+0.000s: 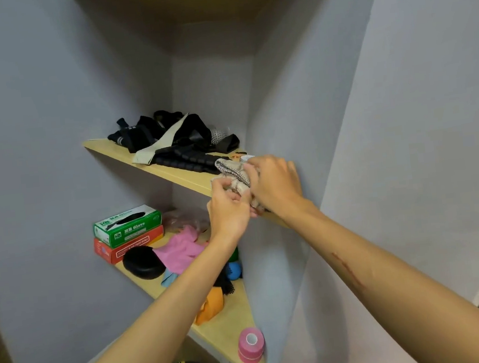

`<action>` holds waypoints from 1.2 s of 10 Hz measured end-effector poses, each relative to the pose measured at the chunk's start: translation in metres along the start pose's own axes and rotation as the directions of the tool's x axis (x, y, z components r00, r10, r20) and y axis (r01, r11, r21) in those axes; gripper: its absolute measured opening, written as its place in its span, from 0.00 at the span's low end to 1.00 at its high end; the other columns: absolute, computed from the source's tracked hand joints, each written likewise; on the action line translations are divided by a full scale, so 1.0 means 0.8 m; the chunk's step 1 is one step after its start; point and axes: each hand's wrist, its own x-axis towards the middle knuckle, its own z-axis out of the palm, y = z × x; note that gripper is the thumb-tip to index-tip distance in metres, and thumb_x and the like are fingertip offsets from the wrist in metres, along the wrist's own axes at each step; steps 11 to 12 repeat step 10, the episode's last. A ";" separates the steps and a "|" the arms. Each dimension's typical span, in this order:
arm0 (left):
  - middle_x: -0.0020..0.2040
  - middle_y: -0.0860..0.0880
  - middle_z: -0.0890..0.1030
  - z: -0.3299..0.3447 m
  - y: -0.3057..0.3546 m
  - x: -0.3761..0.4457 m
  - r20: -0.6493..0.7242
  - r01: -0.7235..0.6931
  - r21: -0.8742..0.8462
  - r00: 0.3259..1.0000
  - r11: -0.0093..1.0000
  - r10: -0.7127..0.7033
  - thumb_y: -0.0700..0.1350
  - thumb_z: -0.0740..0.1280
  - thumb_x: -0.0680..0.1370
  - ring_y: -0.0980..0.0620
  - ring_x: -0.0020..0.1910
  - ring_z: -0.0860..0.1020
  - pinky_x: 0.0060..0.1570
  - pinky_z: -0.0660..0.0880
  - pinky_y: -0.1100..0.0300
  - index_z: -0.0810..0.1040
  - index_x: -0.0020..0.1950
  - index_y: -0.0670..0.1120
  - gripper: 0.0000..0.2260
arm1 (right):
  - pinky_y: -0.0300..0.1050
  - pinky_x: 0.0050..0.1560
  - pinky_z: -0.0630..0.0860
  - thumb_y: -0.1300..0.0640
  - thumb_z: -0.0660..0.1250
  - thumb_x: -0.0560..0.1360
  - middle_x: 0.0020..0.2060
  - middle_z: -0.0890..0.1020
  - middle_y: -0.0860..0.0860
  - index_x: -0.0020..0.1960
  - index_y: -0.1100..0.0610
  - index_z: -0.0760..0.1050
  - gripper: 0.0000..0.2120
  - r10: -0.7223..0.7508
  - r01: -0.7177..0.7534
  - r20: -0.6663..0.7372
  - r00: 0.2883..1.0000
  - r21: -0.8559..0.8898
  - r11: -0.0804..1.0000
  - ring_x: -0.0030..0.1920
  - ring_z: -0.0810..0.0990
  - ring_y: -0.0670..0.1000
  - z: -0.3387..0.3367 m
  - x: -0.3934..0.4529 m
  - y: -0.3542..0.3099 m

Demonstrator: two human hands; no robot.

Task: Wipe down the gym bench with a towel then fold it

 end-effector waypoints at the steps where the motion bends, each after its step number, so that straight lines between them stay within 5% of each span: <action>1: 0.31 0.49 0.79 0.001 0.000 0.007 -0.068 0.002 0.007 0.998 1.000 -0.002 0.35 0.65 0.76 0.61 0.26 0.78 0.26 0.73 0.68 0.71 0.54 0.42 0.08 | 0.53 0.57 0.65 0.38 0.50 0.80 0.53 0.83 0.54 0.58 0.49 0.78 0.23 -0.030 0.034 0.102 0.994 -0.046 0.998 0.58 0.78 0.57 0.011 0.003 -0.006; 2: 0.30 0.43 0.81 0.007 -0.001 0.011 -0.070 0.001 -0.036 0.998 0.999 -0.003 0.36 0.64 0.78 0.54 0.20 0.78 0.20 0.70 0.68 0.71 0.53 0.40 0.06 | 0.56 0.63 0.62 0.37 0.48 0.81 0.64 0.79 0.53 0.69 0.48 0.71 0.25 -0.086 0.091 0.219 0.972 -0.013 0.996 0.66 0.73 0.56 0.015 0.012 0.002; 4: 0.33 0.42 0.78 0.015 -0.005 0.020 -0.052 0.003 -0.036 0.999 0.999 -0.005 0.36 0.63 0.78 0.50 0.17 0.75 0.16 0.71 0.60 0.69 0.53 0.40 0.06 | 0.58 0.67 0.62 0.42 0.46 0.82 0.69 0.75 0.45 0.71 0.43 0.68 0.21 -0.164 0.162 0.205 0.965 0.028 0.986 0.69 0.70 0.51 0.033 0.015 0.019; 5: 0.39 0.40 0.79 0.011 -0.007 0.020 -0.017 0.015 -0.030 1.000 0.999 -0.015 0.35 0.63 0.78 0.49 0.19 0.77 0.17 0.72 0.60 0.69 0.54 0.42 0.07 | 0.62 0.71 0.56 0.41 0.44 0.82 0.75 0.68 0.47 0.75 0.44 0.63 0.24 -0.087 0.101 0.328 0.941 -0.025 0.995 0.75 0.62 0.54 0.028 0.018 0.013; 6: 0.42 0.42 0.78 -0.001 -0.012 0.019 0.020 -0.078 0.075 0.997 0.994 0.077 0.35 0.62 0.77 0.45 0.32 0.80 0.27 0.73 0.59 0.71 0.53 0.45 0.08 | 0.67 0.74 0.45 0.38 0.43 0.81 0.77 0.62 0.56 0.78 0.46 0.56 0.28 0.003 0.100 0.463 0.886 -0.198 0.975 0.78 0.55 0.62 0.012 0.019 0.000; 7: 0.44 0.48 0.79 -0.023 -0.023 0.018 -0.032 -0.244 0.283 0.964 0.927 0.264 0.39 0.62 0.78 0.50 0.43 0.76 0.41 0.70 0.57 0.76 0.51 0.47 0.05 | 0.63 0.75 0.48 0.40 0.45 0.82 0.74 0.66 0.60 0.76 0.51 0.61 0.27 -0.060 0.165 0.414 0.908 -0.221 0.961 0.76 0.59 0.61 0.008 0.008 -0.005; 8: 0.46 0.49 0.79 -0.043 -0.034 0.017 0.013 -0.265 0.332 0.961 0.905 0.277 0.40 0.62 0.78 0.48 0.46 0.76 0.45 0.75 0.50 0.77 0.51 0.46 0.06 | 0.60 0.77 0.47 0.39 0.45 0.83 0.77 0.61 0.58 0.80 0.51 0.54 0.29 -0.088 0.165 0.437 0.895 -0.142 0.976 0.79 0.53 0.57 0.019 -0.005 0.000; 10: 0.39 0.51 0.80 -0.086 -0.016 -0.023 0.180 -0.262 0.292 0.960 0.920 0.216 0.42 0.63 0.79 0.52 0.38 0.77 0.44 0.77 0.50 0.78 0.45 0.46 0.06 | 0.59 0.78 0.42 0.39 0.48 0.83 0.80 0.55 0.54 0.81 0.53 0.49 0.31 -0.164 0.172 0.346 0.924 0.009 0.985 0.80 0.47 0.55 -0.011 -0.044 -0.007; 12: 0.39 0.51 0.80 -0.086 -0.016 -0.023 0.180 -0.262 0.292 0.960 0.920 0.216 0.42 0.63 0.79 0.52 0.38 0.77 0.44 0.77 0.50 0.78 0.45 0.46 0.06 | 0.59 0.78 0.42 0.39 0.48 0.83 0.80 0.55 0.54 0.81 0.53 0.49 0.31 -0.164 0.172 0.346 0.924 0.009 0.985 0.80 0.47 0.55 -0.011 -0.044 -0.007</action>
